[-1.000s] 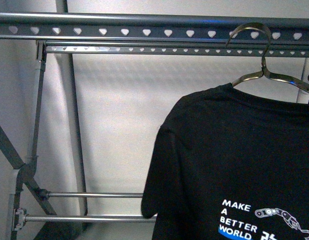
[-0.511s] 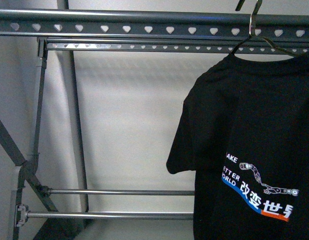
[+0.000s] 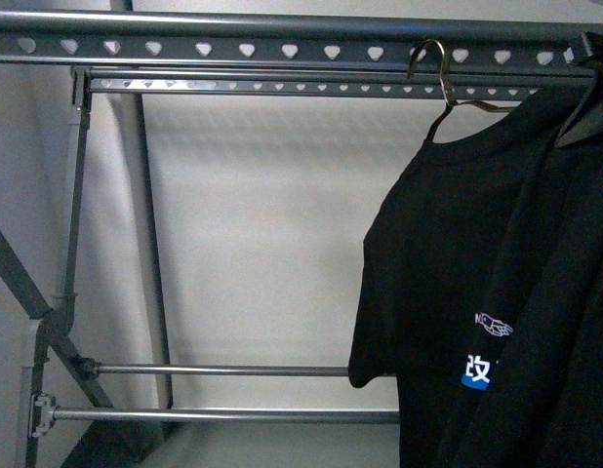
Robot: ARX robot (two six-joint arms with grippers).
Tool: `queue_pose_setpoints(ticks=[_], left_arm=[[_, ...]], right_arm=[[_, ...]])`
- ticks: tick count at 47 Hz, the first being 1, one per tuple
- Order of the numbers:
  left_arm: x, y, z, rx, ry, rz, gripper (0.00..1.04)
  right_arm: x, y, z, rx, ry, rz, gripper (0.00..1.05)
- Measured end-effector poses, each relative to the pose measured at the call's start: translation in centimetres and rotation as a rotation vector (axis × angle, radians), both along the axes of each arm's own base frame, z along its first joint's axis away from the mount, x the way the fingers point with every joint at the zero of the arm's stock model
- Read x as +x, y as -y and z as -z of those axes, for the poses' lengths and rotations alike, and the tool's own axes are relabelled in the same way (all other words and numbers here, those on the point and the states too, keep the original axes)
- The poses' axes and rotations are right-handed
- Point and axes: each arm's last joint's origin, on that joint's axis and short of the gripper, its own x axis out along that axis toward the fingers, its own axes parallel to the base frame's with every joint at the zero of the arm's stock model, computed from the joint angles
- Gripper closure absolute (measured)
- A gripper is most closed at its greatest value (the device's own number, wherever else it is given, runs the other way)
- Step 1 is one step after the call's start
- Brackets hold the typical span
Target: Hang clothes on hanger
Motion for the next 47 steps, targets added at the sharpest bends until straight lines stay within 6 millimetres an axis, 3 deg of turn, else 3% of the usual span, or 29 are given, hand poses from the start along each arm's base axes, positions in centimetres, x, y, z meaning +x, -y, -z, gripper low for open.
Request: queue_pose_setpoints(ticks=[14, 22, 26, 36, 47], left_arm=[[-0.1, 0.5, 0.3, 0.024, 0.002, 0.05, 0.07], [0.0, 0.6, 0.4, 0.028, -0.002, 0.054, 0.07], [0.1, 0.9, 0.6, 0.032, -0.011, 0.063, 0.07], [0.3, 1.2, 0.9, 0.041, -0.028, 0.073, 0.07], [0.3, 1.2, 0.9, 0.044, -0.027, 0.078, 0.07]], right_arm=[[-2.4, -0.1, -2.2, 0.038, 0.046, -0.101, 1.0], [-6.6, 0.6, -4.4, -0.001, 0.113, -0.23, 1.0], [-7.4, 1.1, -5.3, -0.009, 0.149, -0.236, 1.0], [-5.3, 3.1, -5.9, -0.01, 0.14, -0.088, 1.0], [-0.9, 3.9, -2.7, 0.008, 0.028, 0.065, 1.0]])
